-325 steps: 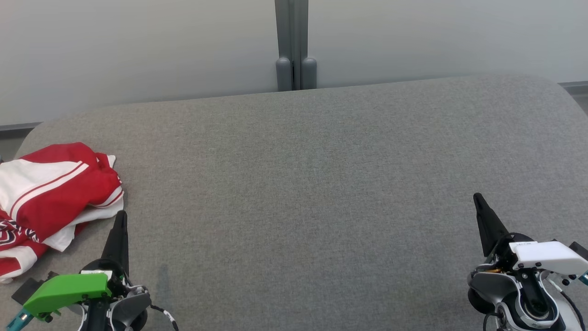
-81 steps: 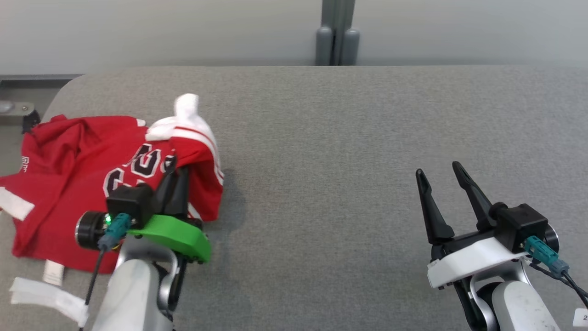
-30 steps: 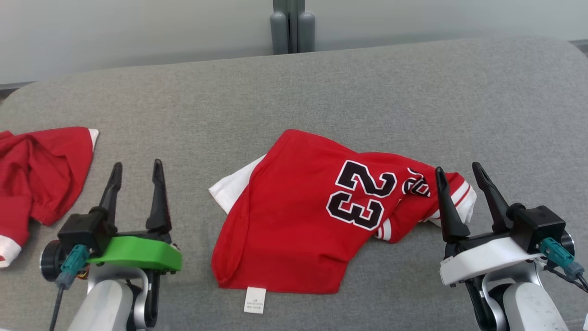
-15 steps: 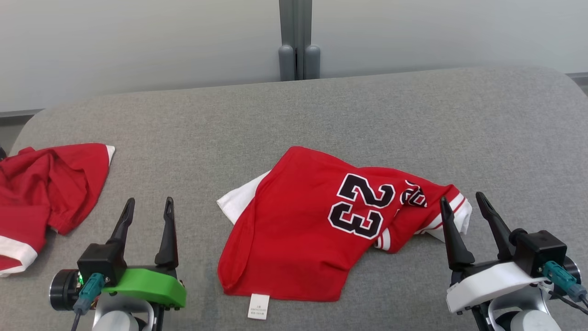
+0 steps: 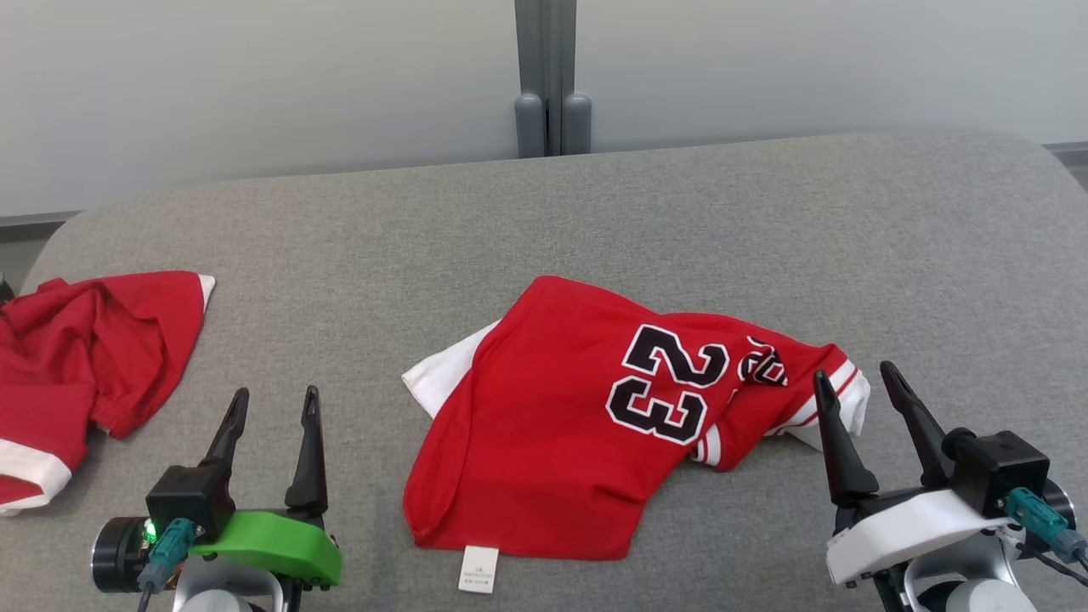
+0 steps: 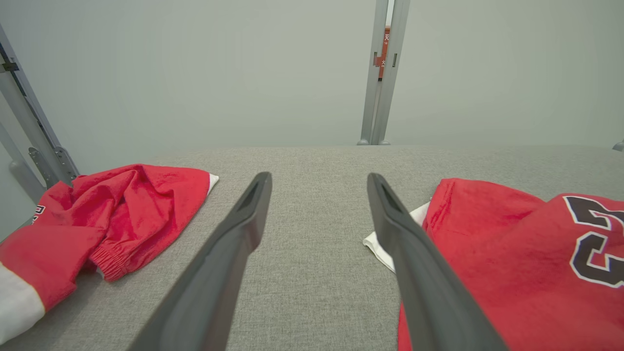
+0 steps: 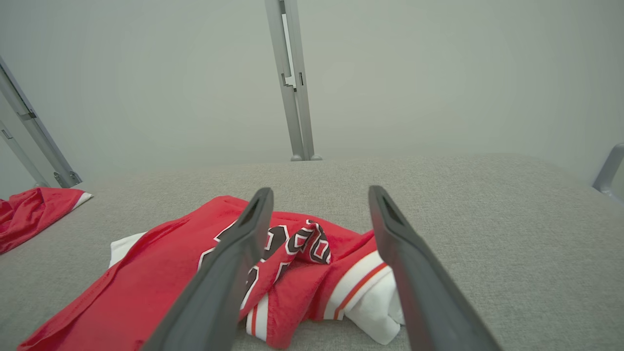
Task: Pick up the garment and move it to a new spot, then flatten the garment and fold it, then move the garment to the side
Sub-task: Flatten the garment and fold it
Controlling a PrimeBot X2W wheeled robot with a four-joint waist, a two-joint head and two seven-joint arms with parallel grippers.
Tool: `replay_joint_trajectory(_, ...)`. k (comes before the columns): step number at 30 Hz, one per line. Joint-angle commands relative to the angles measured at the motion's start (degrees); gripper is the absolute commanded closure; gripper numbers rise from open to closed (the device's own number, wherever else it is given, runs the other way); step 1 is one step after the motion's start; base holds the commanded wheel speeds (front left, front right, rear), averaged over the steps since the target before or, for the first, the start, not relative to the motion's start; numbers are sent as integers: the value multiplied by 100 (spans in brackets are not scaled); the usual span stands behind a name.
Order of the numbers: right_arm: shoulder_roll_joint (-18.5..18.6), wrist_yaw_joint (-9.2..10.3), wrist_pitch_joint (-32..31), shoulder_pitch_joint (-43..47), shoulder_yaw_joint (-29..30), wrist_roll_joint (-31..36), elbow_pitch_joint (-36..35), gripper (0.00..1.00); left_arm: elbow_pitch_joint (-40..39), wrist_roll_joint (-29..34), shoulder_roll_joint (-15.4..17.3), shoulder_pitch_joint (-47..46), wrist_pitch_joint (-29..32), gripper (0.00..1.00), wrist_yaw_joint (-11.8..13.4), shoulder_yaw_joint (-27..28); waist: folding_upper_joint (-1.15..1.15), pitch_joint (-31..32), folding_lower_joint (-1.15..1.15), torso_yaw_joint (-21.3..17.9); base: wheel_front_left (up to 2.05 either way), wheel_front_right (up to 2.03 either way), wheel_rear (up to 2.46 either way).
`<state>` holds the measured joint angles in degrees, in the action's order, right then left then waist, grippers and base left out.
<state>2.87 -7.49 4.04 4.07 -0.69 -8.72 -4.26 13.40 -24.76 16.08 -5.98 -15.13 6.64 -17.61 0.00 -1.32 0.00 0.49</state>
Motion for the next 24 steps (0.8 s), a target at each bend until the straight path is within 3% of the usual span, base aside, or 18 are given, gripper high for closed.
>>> replay_joint_trajectory(1,10,0,-8,-38,-8,-20,-16,0,22,-20,47,-33,-1,0,2,-1,0,-8,0,4,0,0,0)
replay_joint_trajectory(16,9,0,17,-73,8,-50,65,0,-36,3,84,-170,-1,0,53,-23,0,-124,0,-36,0,0,0)
replay_joint_trajectory(24,26,0,-13,-248,288,27,466,0,-297,102,45,-459,57,0,90,-106,0,-605,0,86,0,0,0)
